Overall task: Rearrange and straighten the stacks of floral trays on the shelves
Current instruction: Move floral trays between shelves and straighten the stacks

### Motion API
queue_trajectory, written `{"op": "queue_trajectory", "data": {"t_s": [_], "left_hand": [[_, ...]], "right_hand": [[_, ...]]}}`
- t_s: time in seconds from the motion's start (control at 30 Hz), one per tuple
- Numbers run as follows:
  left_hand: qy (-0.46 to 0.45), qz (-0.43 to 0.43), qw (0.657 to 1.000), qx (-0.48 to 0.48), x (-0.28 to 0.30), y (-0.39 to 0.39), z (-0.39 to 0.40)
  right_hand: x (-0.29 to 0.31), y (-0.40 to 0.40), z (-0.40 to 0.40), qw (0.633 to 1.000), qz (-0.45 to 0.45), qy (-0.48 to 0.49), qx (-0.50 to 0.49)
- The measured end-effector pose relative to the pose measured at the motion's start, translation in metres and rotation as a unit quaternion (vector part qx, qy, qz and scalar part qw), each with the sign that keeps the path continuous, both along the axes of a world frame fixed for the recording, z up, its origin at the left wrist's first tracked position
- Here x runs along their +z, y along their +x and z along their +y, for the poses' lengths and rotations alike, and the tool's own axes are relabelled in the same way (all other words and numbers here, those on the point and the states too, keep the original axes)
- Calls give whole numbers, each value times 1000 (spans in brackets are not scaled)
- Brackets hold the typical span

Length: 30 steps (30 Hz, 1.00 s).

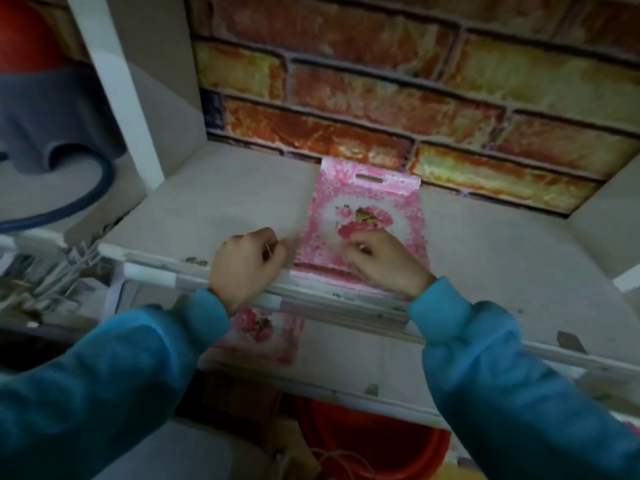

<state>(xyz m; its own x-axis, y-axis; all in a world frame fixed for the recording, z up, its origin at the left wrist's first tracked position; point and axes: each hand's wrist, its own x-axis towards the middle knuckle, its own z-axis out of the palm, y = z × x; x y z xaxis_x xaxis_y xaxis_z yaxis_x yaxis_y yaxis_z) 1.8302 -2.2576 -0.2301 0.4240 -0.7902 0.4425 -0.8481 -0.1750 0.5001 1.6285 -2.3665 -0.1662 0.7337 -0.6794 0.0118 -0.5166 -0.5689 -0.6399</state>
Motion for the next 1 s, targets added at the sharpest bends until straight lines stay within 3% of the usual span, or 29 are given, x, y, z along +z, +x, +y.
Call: {"op": "queue_trajectory", "data": {"t_s": [0.17,0.27,0.37,0.43,0.63,0.73,0.87,1.0], "left_hand": [[68,-89,994,-10,-37,9,74],[214,-87,973,-25,-64,23,99],[375,-37,926,-33,-95,45,104],[433,-8,901,-15,-116,59,102],[473,49,880,23,-161,99,72],[461,73,883,49,-186,109,53],[475,120,868,77,-226,120,29],[471,148,860,126,-272,127,12]], "right_hand": [[-35,39,66,991,33,75,104],[-72,53,86,980,84,115,142],[-119,64,96,959,150,179,160],[-149,70,98,950,179,211,146],[-226,93,82,940,261,192,108],[-262,102,72,942,234,239,25],[-307,117,54,937,279,209,-1],[-355,129,25,913,309,244,-111]]}}
